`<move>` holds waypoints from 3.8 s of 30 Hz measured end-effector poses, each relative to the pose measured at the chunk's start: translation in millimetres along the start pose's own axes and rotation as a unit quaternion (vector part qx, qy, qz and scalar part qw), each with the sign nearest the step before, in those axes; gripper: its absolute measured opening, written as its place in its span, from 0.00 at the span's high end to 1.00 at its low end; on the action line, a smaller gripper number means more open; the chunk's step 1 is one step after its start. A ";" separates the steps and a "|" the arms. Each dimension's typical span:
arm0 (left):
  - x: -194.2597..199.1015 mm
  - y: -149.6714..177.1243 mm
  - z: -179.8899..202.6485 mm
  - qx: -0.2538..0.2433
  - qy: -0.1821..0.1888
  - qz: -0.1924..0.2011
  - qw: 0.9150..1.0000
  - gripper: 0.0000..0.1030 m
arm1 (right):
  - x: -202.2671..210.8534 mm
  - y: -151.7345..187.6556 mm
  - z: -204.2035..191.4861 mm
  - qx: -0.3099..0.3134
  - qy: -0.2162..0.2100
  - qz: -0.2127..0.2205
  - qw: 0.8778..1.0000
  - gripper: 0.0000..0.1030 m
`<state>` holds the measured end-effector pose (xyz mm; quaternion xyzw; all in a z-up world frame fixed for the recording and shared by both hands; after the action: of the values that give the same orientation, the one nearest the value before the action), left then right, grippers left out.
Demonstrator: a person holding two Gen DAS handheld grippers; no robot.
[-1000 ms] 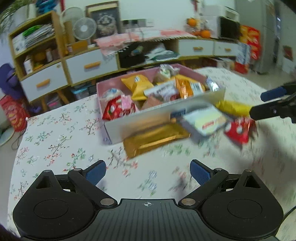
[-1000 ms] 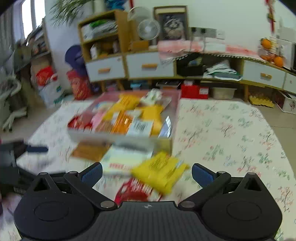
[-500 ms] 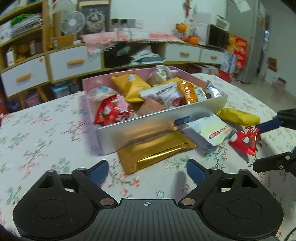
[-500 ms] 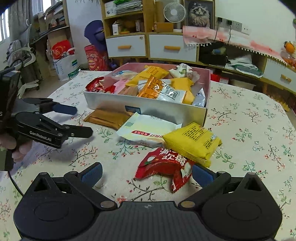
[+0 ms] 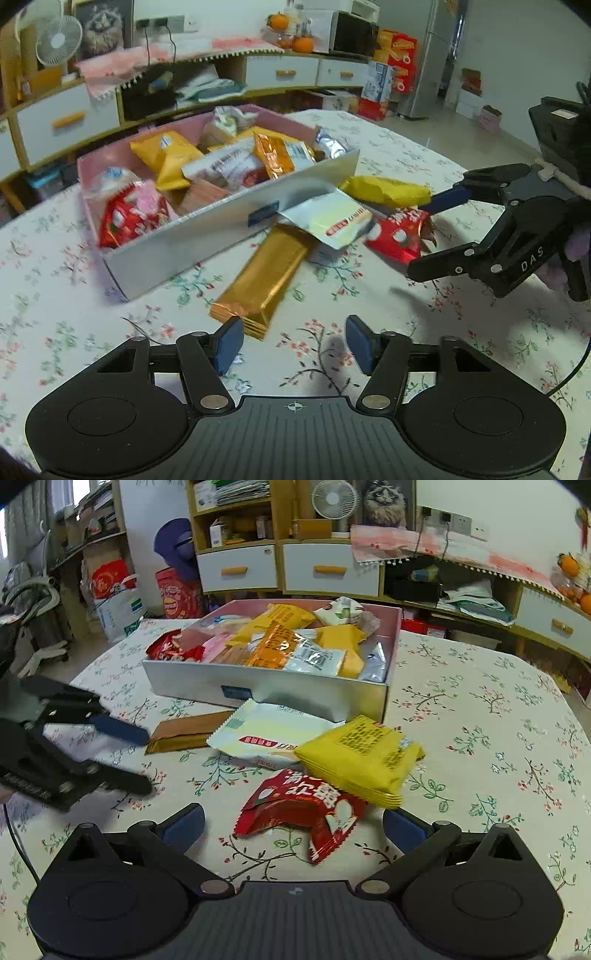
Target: Organize snacks
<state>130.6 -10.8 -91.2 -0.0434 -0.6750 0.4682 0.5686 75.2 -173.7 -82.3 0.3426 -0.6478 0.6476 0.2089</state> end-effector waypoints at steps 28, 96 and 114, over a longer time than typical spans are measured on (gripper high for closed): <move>-31.1 -22.4 12.3 -0.003 -0.098 -0.016 0.995 0.72 | -9.9 0.8 3.7 0.022 0.019 0.006 1.000 0.49; 9.3 16.5 10.2 0.181 -0.173 -0.055 0.967 0.74 | -3.7 -8.1 -57.0 0.031 0.011 -0.046 0.998 0.51; 24.4 7.8 6.7 0.193 -0.171 -0.041 0.965 0.74 | 3.7 -20.1 -61.5 0.032 0.013 -0.033 0.999 0.89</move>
<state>112.9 4.1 -78.3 0.1755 -0.6605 0.5659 0.4612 76.4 -112.5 -61.1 0.3618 -0.6127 0.6648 0.2274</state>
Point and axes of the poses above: each gripper's, at about its wrist camera, not at the fingertips, and x roughly against the way its jaws point, z to its right, y to its underside, the point moved 7 cm from there along -x, roughly the way its jaws point, and after that the axes turned 2 degrees about -z, right-handed, at the moved point
